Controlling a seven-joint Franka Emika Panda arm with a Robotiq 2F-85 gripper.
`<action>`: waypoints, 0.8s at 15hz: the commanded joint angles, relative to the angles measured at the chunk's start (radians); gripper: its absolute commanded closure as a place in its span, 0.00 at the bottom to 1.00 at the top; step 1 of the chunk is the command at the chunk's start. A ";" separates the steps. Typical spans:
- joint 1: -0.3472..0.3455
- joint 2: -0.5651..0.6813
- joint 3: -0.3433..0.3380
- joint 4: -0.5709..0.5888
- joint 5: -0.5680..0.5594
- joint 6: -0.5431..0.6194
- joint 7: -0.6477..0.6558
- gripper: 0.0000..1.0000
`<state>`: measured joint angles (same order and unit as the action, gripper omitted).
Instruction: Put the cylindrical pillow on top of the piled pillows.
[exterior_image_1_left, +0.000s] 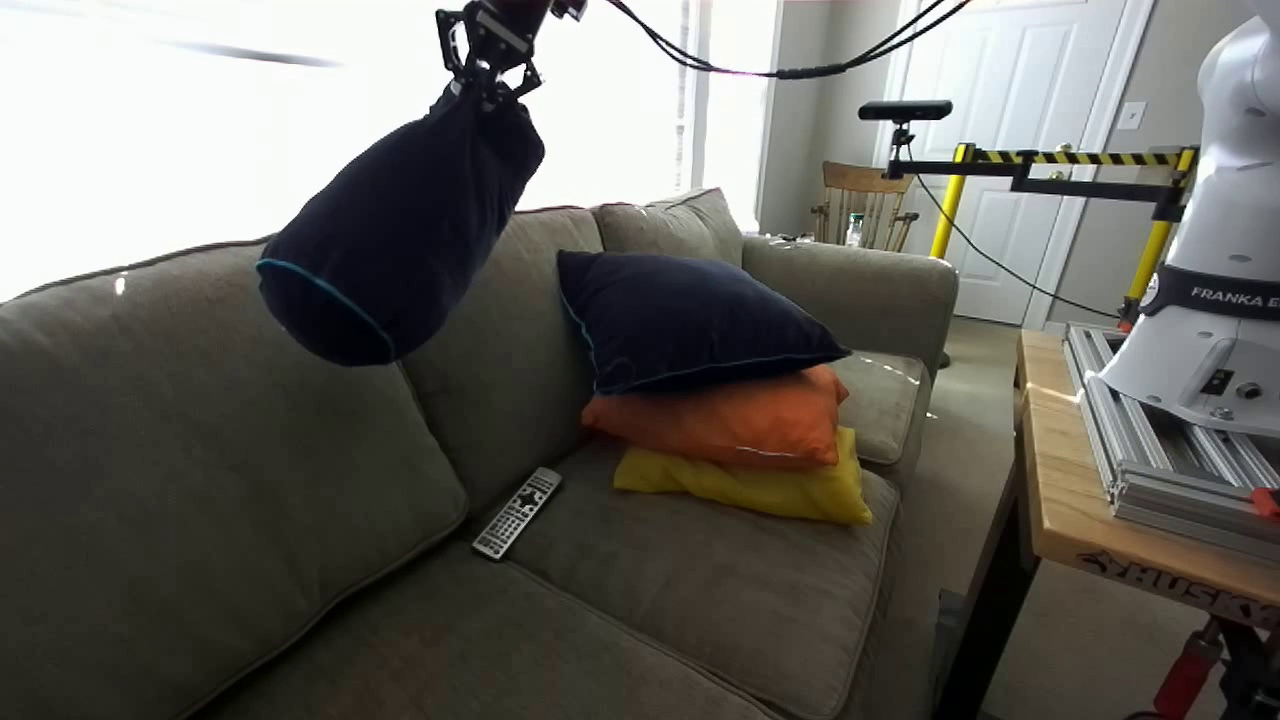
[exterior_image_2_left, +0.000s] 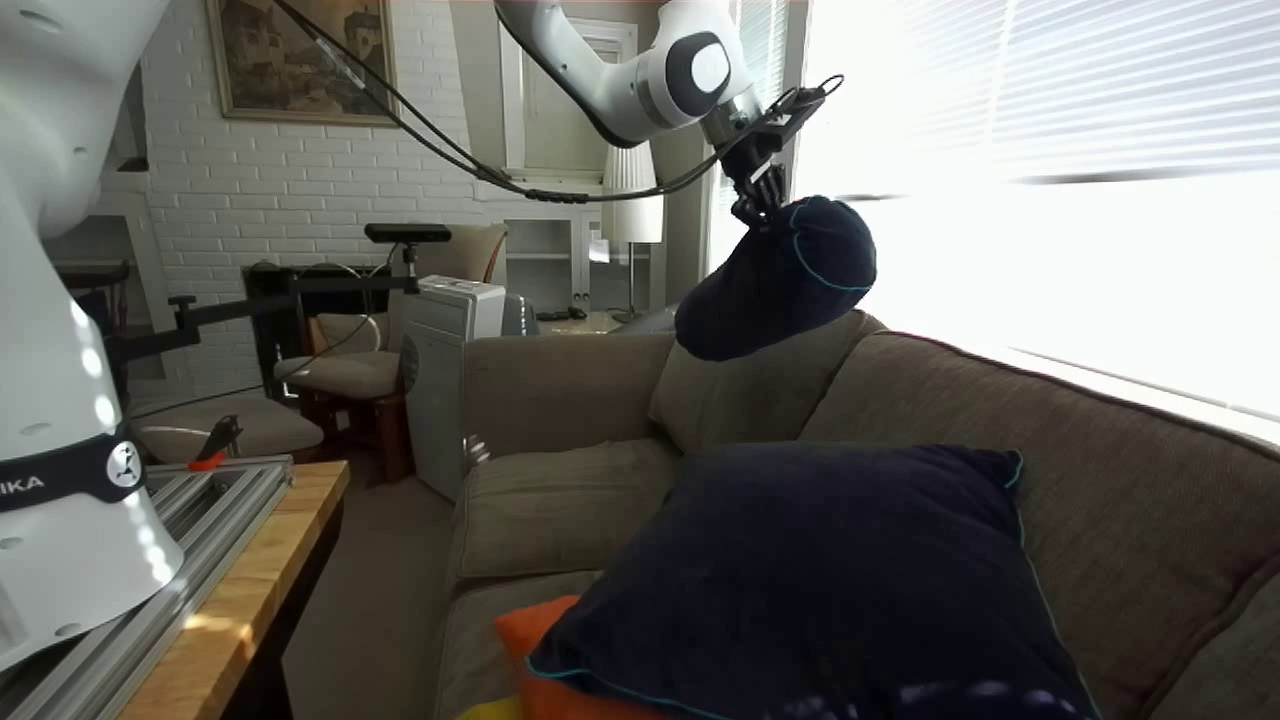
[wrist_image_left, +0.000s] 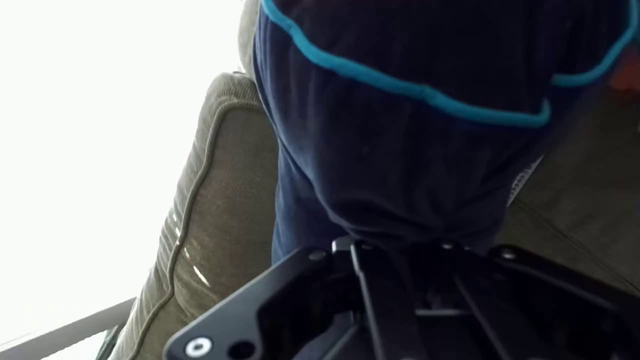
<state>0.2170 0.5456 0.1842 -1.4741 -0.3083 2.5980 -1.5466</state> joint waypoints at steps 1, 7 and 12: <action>-0.034 -0.180 -0.039 -0.238 -0.036 0.111 0.050 0.96; -0.087 -0.396 -0.113 -0.529 -0.088 0.233 0.122 0.96; -0.117 -0.419 -0.133 -0.568 -0.123 0.204 0.159 0.84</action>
<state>0.1164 0.1252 0.0339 -2.0446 -0.4242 2.8046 -1.3941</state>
